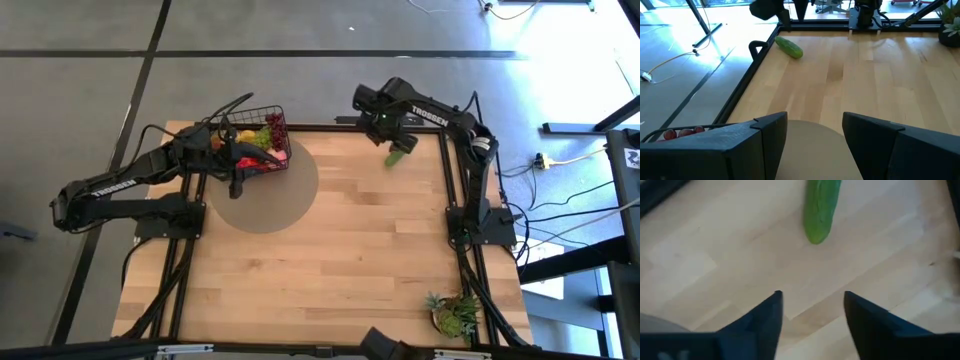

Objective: Build produce basket
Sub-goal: Put the green cucumber into the black wire basket

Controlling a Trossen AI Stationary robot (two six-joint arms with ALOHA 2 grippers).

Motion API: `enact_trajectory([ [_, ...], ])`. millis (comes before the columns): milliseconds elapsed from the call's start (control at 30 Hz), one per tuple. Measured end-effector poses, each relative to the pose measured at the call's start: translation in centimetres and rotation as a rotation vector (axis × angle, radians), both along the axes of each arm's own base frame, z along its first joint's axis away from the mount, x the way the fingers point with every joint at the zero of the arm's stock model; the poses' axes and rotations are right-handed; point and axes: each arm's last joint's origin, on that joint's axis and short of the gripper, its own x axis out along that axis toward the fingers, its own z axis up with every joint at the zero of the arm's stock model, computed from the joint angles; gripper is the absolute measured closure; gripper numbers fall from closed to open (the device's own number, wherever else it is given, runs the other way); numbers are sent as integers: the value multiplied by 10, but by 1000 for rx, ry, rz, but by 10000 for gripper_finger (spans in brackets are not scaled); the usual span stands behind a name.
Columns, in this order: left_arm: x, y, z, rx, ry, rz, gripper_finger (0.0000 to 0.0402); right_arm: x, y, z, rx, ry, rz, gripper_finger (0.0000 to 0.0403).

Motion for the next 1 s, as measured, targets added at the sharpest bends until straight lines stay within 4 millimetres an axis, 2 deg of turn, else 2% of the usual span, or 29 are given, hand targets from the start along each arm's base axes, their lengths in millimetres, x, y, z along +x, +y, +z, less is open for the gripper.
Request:
enact_trajectory([
  [167,0,0,0,0,0,0,221,-11,-9,-19,45,29,-5,133],
  [300,0,0,0,0,0,0,221,-21,-13,-35,111,43,-2,107],
  [633,0,0,0,0,0,0,221,-35,-19,-70,171,26,-42,103],
  [833,0,0,0,0,0,0,221,-40,-28,-91,136,-39,29,103],
  [1000,0,0,0,0,0,0,221,-50,-34,-107,125,-61,11,103],
])
